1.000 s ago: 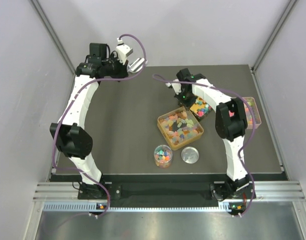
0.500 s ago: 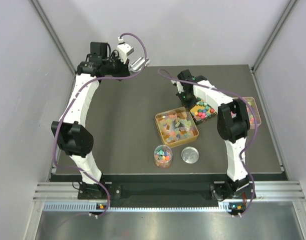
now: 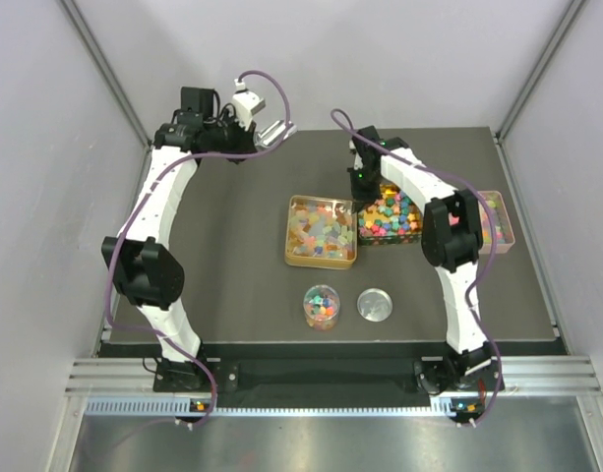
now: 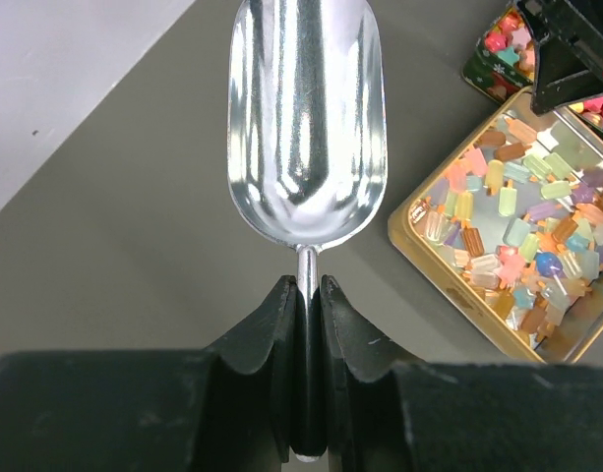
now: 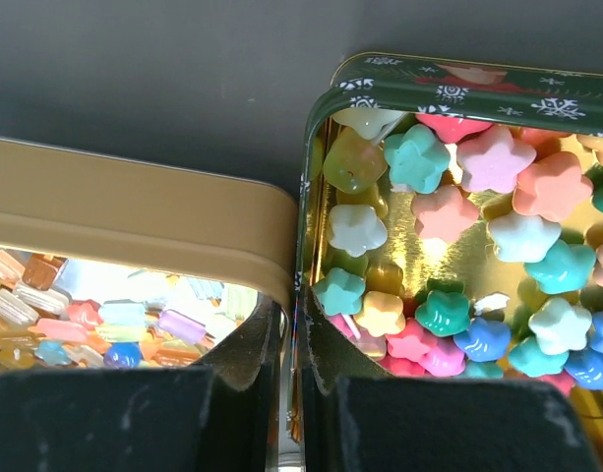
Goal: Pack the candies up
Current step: Move the storage box to the center of the board.
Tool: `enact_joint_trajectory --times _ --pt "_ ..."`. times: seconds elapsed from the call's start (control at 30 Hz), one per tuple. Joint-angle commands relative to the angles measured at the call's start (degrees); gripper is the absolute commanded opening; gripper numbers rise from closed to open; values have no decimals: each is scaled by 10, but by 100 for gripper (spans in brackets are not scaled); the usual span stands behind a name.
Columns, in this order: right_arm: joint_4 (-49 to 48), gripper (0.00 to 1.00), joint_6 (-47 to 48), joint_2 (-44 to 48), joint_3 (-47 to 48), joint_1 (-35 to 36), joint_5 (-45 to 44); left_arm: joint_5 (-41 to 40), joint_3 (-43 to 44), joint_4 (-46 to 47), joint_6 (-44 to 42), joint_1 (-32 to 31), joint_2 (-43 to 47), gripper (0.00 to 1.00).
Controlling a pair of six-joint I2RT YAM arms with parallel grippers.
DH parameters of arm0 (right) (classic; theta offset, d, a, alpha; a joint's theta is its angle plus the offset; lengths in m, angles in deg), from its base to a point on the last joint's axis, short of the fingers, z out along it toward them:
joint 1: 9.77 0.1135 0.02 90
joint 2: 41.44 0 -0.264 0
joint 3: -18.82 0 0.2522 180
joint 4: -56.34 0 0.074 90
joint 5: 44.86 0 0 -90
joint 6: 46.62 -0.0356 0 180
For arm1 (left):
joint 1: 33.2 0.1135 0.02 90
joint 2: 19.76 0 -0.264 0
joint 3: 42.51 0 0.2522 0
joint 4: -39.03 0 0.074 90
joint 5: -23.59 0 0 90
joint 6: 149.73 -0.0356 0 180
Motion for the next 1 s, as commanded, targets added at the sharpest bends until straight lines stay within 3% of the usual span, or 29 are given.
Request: enact_joint_trajectory --times 0.0,0.2,0.27,0.3,0.33,0.43,0.57,0.7,0.8,0.97 --pt "-11 0 -55 10 31 17 69 7 -8 10 -17 2 39 0" --pt "-24 0 -71 19 41 71 89 10 -28 8 -28 2 53 0" --pt "-28 6 -65 15 58 77 85 7 -32 11 -32 2 60 0" --pt "-29 12 -61 14 60 75 85 5 -33 12 -34 2 61 0" --pt "-29 33 -51 13 61 73 86 3 -32 13 -36 2 62 0" --pt "-29 59 -29 23 37 59 90 3 -25 11 -37 2 62 0" --pt "-26 78 22 72 15 30 143 11 -13 0 -48 2 62 0" --pt "-22 82 86 108 27 -37 160 39 -11 -43 -103 -7 70 0" --pt "-25 79 123 124 39 -91 151 67 -20 -68 -157 -18 83 0" --pt "-18 71 229 139 9 -131 71 26 42 -168 -292 -106 45 0"
